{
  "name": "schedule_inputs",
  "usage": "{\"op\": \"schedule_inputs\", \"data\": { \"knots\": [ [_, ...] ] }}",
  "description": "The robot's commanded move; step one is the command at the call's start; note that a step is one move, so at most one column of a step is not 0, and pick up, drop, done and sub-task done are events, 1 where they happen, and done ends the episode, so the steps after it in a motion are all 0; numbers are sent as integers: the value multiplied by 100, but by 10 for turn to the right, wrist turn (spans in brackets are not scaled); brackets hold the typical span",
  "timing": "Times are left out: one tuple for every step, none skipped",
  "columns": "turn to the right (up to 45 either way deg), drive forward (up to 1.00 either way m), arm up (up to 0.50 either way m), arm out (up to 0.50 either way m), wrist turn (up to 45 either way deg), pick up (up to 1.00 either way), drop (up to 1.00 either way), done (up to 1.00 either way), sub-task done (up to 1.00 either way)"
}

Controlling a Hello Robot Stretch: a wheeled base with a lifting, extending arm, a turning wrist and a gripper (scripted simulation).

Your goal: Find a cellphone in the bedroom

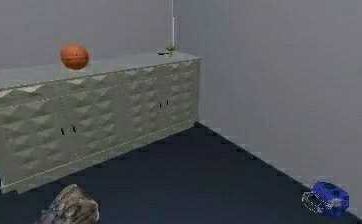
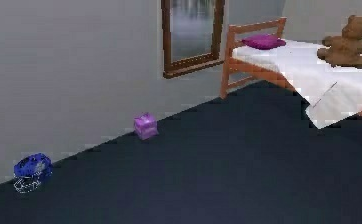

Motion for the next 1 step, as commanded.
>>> {"op": "schedule_inputs", "data": {
  "knots": [
    [0,100,0,0,0,0,0,0,0]
  ]
}}
